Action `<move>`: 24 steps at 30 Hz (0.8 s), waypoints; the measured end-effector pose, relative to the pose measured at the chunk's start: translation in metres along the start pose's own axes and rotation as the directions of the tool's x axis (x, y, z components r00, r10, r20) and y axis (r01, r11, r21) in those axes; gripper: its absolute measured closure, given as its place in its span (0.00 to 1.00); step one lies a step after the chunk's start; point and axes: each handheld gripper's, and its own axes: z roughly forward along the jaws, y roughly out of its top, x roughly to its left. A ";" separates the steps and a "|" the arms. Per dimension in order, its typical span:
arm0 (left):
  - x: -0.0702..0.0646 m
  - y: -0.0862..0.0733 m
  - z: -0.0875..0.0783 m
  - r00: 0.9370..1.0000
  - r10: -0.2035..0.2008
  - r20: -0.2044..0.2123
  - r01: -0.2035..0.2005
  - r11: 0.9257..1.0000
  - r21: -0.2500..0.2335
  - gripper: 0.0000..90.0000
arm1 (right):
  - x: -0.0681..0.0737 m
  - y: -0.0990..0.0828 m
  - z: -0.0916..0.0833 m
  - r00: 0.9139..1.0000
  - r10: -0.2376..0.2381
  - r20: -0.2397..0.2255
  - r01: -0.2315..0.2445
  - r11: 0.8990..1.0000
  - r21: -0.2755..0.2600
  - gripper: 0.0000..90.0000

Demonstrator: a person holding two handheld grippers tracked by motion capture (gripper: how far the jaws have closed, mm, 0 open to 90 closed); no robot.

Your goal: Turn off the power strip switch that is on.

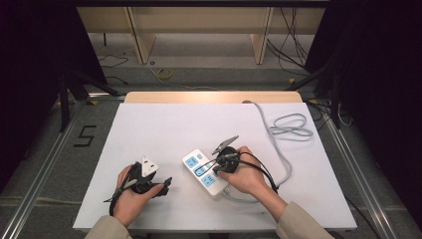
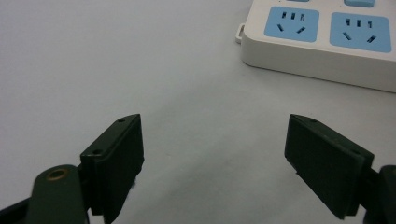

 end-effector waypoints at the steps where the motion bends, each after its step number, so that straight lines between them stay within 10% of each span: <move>1: 0.000 0.000 0.000 1.000 -0.001 0.000 0.001 1.000 0.000 0.22 | 0.000 0.000 0.000 1.000 0.000 0.001 0.000 1.000 -0.001 1.00; 24: 0.000 -0.001 0.000 1.000 -0.003 0.001 0.003 1.000 0.001 0.22 | -0.016 -0.024 -0.023 0.998 0.038 0.048 -0.036 0.999 -0.039 0.94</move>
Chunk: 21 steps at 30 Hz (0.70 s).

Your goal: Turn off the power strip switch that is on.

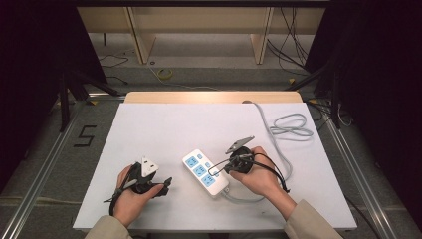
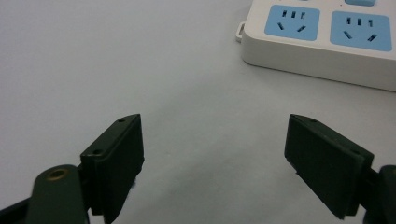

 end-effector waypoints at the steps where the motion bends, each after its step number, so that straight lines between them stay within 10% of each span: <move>1: 0.000 0.000 0.000 1.000 0.000 0.000 0.000 1.000 -0.001 0.22 | -0.002 -0.002 -0.001 1.000 0.001 0.003 -0.001 1.000 0.000 0.94; 21: -0.002 -0.001 -0.001 1.000 0.006 0.008 -0.007 1.000 0.007 0.22 | -0.026 -0.038 -0.012 0.996 0.078 0.032 -0.077 0.996 -0.040 0.79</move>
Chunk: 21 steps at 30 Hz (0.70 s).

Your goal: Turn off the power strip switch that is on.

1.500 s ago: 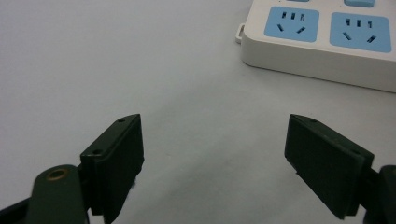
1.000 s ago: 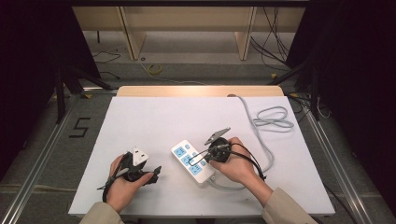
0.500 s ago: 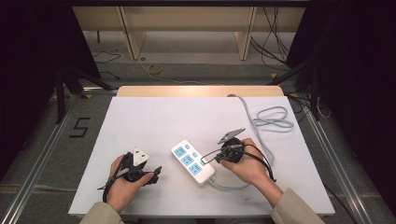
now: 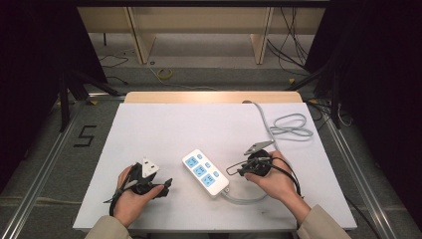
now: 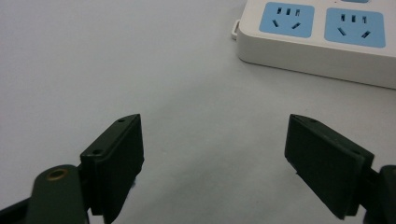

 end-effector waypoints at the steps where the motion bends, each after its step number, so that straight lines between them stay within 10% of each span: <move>1: 0.000 0.000 0.000 1.000 0.000 0.000 0.000 1.000 -0.001 0.22 | 0.000 -0.001 0.000 1.000 0.003 0.000 -0.003 1.000 0.003 0.78; 21: 0.002 -0.002 0.003 1.000 0.009 0.004 -0.009 1.000 0.024 0.21 | -0.006 -0.016 -0.005 1.000 0.020 -0.004 -0.020 0.999 -0.030 0.69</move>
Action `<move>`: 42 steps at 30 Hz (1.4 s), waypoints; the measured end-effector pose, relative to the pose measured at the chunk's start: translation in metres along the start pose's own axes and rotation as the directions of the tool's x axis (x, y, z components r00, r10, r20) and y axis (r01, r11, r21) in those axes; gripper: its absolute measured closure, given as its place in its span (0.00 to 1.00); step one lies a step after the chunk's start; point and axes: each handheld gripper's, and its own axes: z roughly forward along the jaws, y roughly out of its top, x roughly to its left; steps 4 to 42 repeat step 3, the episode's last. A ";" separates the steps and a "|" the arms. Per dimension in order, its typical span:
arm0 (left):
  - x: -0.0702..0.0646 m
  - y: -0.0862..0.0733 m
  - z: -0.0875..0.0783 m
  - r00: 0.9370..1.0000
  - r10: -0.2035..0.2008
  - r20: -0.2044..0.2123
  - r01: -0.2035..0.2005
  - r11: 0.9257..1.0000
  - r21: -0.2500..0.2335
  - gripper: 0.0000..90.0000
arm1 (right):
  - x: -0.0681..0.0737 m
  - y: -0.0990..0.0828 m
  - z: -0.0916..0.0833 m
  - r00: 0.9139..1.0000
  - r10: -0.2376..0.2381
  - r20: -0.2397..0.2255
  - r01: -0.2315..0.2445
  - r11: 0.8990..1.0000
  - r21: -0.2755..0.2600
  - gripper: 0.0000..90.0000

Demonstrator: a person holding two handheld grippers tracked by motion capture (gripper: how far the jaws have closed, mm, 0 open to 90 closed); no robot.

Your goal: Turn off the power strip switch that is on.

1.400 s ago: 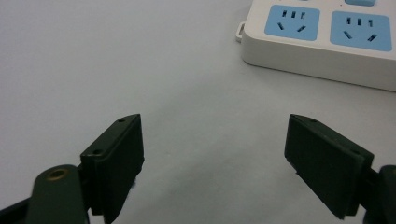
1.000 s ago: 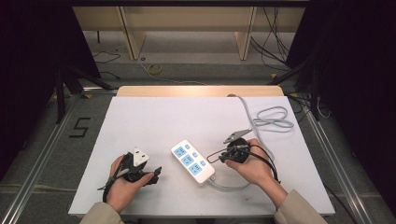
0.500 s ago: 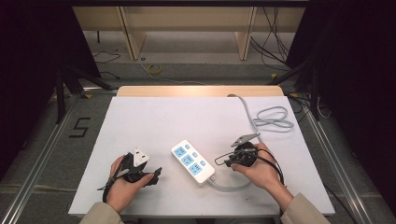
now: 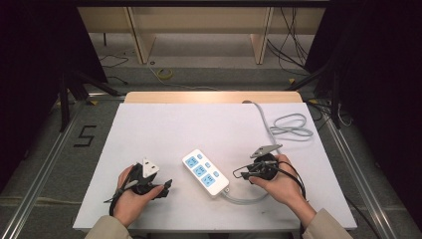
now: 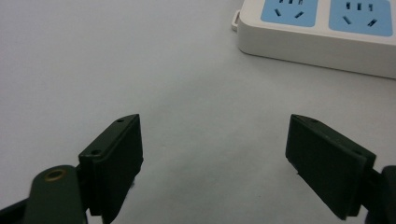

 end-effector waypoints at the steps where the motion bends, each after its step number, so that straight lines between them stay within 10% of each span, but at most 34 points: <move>1: 0.000 0.000 0.001 1.000 -0.004 0.000 0.004 1.000 0.000 0.21 | 0.000 0.000 0.000 1.000 0.003 0.002 -0.003 1.000 -0.003 0.68; 42: 0.001 -0.001 0.002 1.000 -0.005 -0.003 0.005 1.000 0.005 0.20 | -0.001 -0.001 -0.001 1.000 0.001 0.005 -0.001 1.000 -0.014 0.67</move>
